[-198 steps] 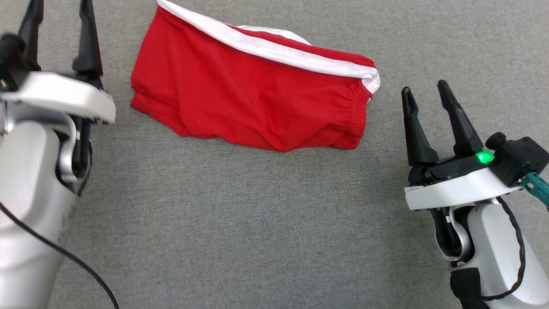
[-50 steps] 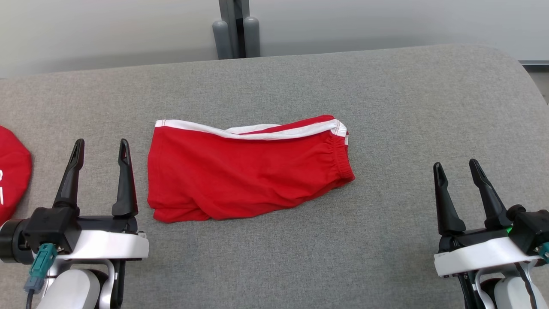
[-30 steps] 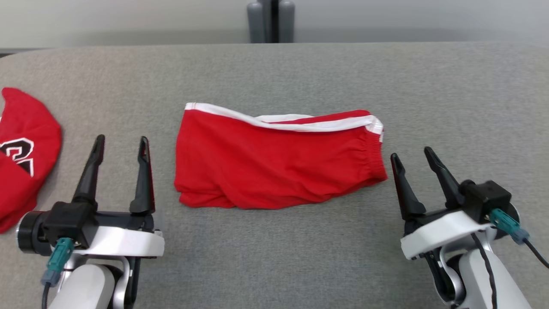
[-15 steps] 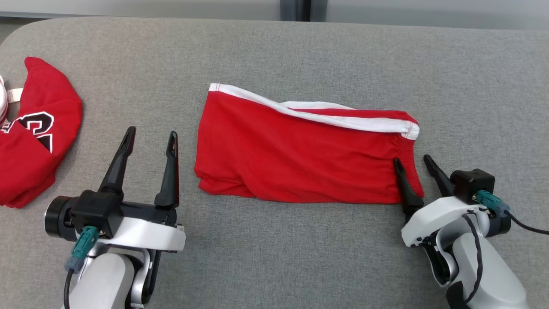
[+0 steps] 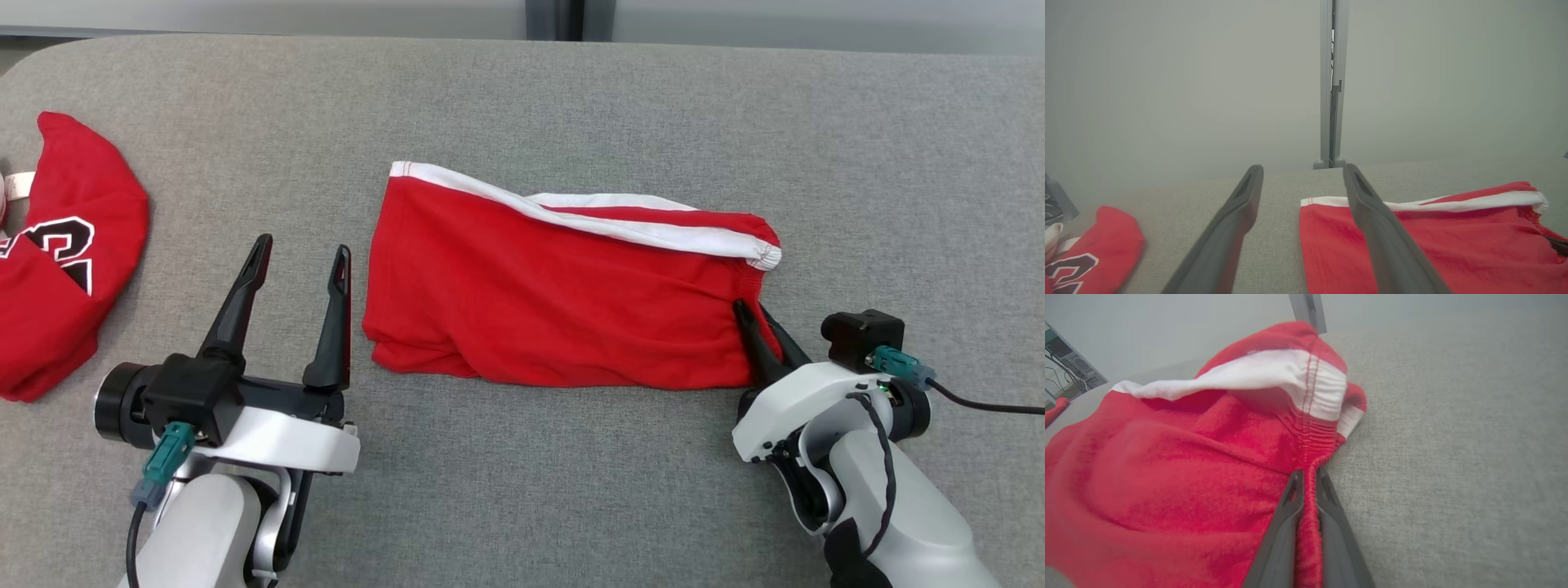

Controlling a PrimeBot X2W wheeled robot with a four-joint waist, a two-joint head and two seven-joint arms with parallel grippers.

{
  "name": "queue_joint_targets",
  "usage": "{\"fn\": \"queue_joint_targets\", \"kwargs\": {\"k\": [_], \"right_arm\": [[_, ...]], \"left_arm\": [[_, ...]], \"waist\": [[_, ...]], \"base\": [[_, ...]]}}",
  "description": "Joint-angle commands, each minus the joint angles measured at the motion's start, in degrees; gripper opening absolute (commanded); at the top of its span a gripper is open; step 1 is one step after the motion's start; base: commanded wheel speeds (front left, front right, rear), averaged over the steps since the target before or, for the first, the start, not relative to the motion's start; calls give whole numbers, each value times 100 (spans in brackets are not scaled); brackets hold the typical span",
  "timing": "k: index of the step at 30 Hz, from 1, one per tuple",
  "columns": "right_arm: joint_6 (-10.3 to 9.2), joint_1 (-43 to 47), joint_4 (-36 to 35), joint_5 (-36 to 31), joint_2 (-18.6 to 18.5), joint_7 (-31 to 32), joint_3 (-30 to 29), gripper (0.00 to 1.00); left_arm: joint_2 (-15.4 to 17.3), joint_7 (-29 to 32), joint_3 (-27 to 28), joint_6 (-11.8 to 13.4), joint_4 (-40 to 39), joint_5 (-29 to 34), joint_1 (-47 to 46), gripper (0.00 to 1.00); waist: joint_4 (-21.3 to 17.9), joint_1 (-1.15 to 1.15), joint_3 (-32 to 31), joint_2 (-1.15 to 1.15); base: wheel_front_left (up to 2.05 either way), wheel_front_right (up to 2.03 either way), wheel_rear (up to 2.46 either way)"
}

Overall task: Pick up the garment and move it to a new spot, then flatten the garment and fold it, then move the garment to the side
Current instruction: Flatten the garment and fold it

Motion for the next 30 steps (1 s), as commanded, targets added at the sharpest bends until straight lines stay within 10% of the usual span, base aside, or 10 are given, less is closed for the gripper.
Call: {"fn": "queue_joint_targets", "kwargs": {"k": [1,19,30], "right_arm": [[16,69,89,54,50,-5,92,0],[9,900,-1119,-654,-21,-45,-1447,0],[9,886,-3507,-166,15,555,-173,0]], "left_arm": [[26,-24,41,-7,10,39,-66,100],[23,-24,185,-94,-58,144,66,100],[-28,-24,134,-140,-47,165,-69,100]], "waist": [[-23,0,-5,0],[-439,0,-94,0],[-444,0,-93,0]], "base": [[0,0,0],[0,0,0],[0,0,0]]}}
